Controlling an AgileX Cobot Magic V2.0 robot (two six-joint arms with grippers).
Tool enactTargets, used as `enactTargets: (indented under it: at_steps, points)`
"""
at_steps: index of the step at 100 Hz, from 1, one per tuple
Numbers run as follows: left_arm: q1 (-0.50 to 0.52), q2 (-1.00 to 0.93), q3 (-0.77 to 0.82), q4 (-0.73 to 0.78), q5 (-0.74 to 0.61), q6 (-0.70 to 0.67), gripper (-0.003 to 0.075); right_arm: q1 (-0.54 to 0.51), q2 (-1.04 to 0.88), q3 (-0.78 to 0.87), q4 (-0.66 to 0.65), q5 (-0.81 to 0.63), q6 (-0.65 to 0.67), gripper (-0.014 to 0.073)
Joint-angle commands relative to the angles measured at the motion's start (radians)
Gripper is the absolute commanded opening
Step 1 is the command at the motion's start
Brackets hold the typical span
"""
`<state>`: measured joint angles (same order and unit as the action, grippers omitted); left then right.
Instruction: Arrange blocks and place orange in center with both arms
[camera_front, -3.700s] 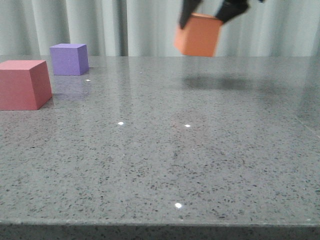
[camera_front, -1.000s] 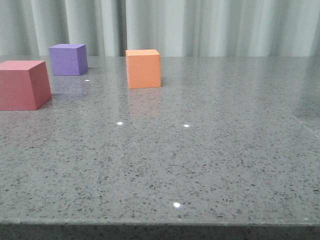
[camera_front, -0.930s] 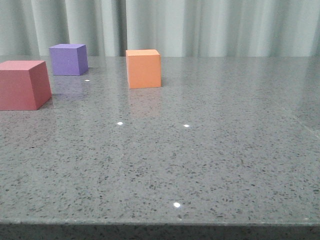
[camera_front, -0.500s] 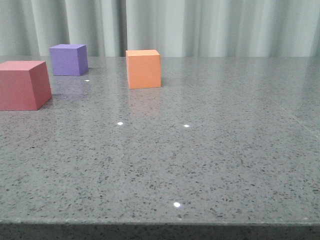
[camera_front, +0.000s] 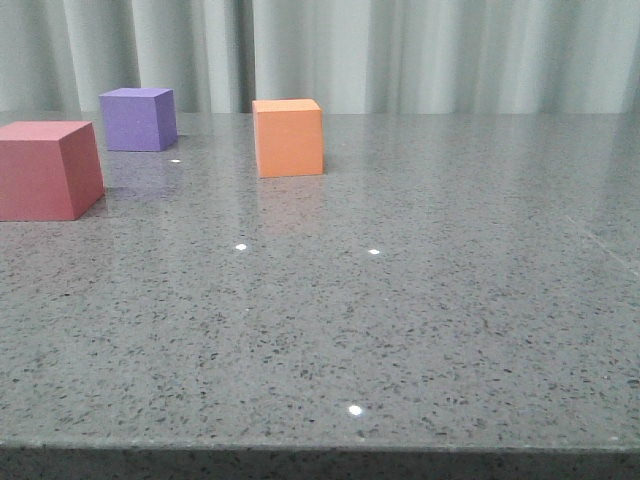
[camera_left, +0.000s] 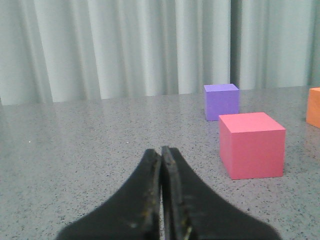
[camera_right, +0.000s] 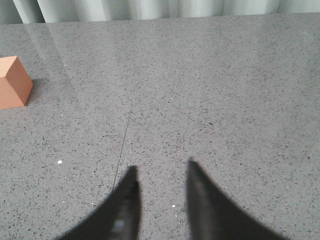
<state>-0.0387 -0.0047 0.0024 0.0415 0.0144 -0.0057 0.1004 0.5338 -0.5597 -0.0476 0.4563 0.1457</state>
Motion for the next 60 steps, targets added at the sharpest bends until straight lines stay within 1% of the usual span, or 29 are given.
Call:
enactTargets:
  at_steps: [1, 3, 7, 49, 60]
  points:
    - [-0.008, -0.035, 0.042, -0.003, -0.08, -0.009, -0.002, -0.005, 0.003, -0.027, -0.009, -0.081, -0.004, -0.0043]
    - [-0.008, -0.035, 0.042, -0.003, -0.08, -0.009, -0.002, -0.005, 0.003, -0.027, -0.009, -0.081, -0.004, -0.0077]
    - [-0.008, -0.035, 0.042, -0.003, -0.08, -0.009, -0.002, -0.005, 0.003, -0.027, -0.009, -0.081, -0.004, -0.0064]
    - [-0.008, -0.035, 0.042, -0.003, -0.08, -0.009, -0.002, -0.005, 0.003, -0.027, -0.009, -0.081, -0.004, -0.0069]
    - [-0.008, -0.035, 0.021, -0.029, -0.08, -0.009, -0.002, -0.005, 0.003, -0.027, -0.009, -0.081, -0.004, -0.0069]
